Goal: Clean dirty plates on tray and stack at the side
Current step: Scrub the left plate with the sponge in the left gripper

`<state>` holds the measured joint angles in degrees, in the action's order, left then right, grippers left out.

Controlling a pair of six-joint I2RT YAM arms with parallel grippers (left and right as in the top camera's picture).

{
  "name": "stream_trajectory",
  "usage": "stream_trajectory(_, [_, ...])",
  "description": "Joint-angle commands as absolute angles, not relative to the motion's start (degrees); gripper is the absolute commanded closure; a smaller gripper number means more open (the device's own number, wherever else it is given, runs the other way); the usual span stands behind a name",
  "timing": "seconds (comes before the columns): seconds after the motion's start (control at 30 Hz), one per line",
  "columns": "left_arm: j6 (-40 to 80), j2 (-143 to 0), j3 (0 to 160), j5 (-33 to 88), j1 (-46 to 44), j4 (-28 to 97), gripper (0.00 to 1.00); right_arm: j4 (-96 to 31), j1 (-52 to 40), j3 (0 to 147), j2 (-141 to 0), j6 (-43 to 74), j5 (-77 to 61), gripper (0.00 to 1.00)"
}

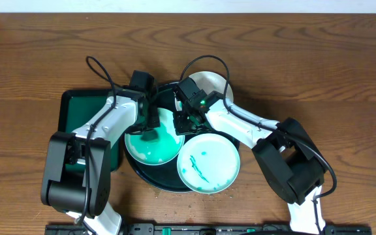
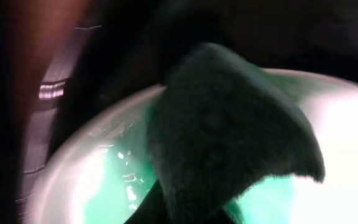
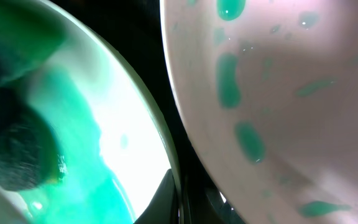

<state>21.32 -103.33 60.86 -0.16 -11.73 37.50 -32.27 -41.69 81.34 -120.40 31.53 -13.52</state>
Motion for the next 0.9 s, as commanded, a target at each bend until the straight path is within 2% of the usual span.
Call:
stream_trajectory(0.0, [26.9, -105.6, 59.6, -13.9, -9.7, 43.3, 0.93, -32.9, -42.0, 81.3, -122.5, 31.0, -13.6, 0.99])
stream_trajectory(0.1, [24.1, -105.6, 59.6, -4.4, -10.0, 48.8, 0.93, -32.9, -42.0, 81.3, -122.5, 31.0, -13.6, 0.99])
stream_trajectory(0.2, [15.1, -105.6, 59.6, 8.1, -10.3, 52.4, 0.93, -32.8, -42.0, 81.3, -122.5, 31.0, -13.6, 0.99])
stream_trajectory(0.33, [1.5, -105.6, 59.6, 25.3, -11.1, 53.4, 0.93, -32.7, -42.0, 81.3, -122.5, 31.0, -13.6, 0.99])
stream_trajectory(0.4, [-0.6, -105.6, 59.6, 28.1, -11.3, 51.8, 0.93, -32.7, -42.0, 81.3, -122.5, 31.0, -13.6, 0.99])
stream_trajectory(0.57, [-0.2, -105.6, 59.6, 27.4, -11.3, 43.1, 0.93, -32.7, -42.0, 81.3, -122.5, 31.0, -13.6, 0.99])
stream_trajectory(0.67, [0.5, -105.6, 59.6, 22.3, -11.3, 38.5, 0.93, -32.8, -42.0, 81.3, -122.5, 31.0, -13.6, 0.99])
stream_trajectory(0.77, [5.9, -105.6, 59.6, 9.1, -11.0, 35.7, 0.93, -32.7, -42.0, 81.3, -122.5, 31.0, -13.6, 0.99])
stream_trajectory(0.87, [16.7, -105.6, 59.6, -9.0, -10.5, 35.5, 0.93, -32.7, -42.0, 81.3, -122.5, 31.0, -13.6, 0.99])
